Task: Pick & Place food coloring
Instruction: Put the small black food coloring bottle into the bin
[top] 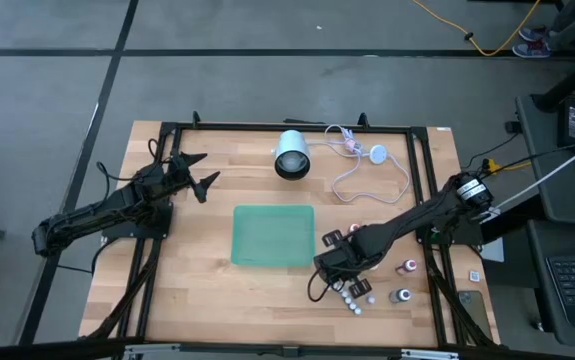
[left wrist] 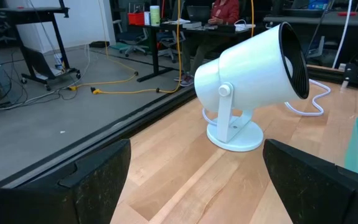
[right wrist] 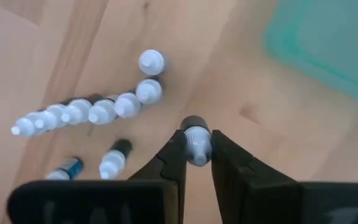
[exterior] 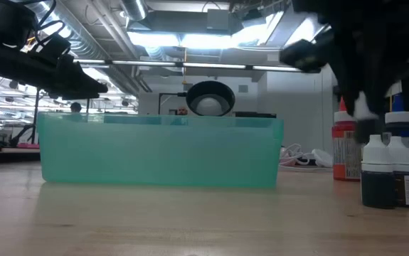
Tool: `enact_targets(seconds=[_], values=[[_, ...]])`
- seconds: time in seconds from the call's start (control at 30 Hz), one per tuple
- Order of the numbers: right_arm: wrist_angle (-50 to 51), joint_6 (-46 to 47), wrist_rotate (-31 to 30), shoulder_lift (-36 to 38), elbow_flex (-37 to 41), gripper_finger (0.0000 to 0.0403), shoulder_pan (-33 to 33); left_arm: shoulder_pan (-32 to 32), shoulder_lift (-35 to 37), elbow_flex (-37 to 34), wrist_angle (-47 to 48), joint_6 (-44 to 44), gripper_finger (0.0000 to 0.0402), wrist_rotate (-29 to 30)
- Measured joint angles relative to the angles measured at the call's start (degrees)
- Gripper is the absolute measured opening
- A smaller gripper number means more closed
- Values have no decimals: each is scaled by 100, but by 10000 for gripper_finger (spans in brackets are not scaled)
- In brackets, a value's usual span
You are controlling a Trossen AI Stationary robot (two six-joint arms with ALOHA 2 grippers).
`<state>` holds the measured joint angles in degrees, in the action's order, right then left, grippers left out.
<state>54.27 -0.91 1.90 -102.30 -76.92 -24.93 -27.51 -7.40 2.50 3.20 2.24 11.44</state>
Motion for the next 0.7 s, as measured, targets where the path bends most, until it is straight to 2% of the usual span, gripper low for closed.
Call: enact_targets(seconds=[0.33,0.57,0.7], values=[[1103,72,-227,0,-1499,58,134,-1,0,-1,0,0,361,0],[1120,96,-460,-45,-2126,58,554,0,0,0,0,0,361,0],[1259,116,-604,-321,-2522,58,836,-2,2,-1,0,0,361,0]])
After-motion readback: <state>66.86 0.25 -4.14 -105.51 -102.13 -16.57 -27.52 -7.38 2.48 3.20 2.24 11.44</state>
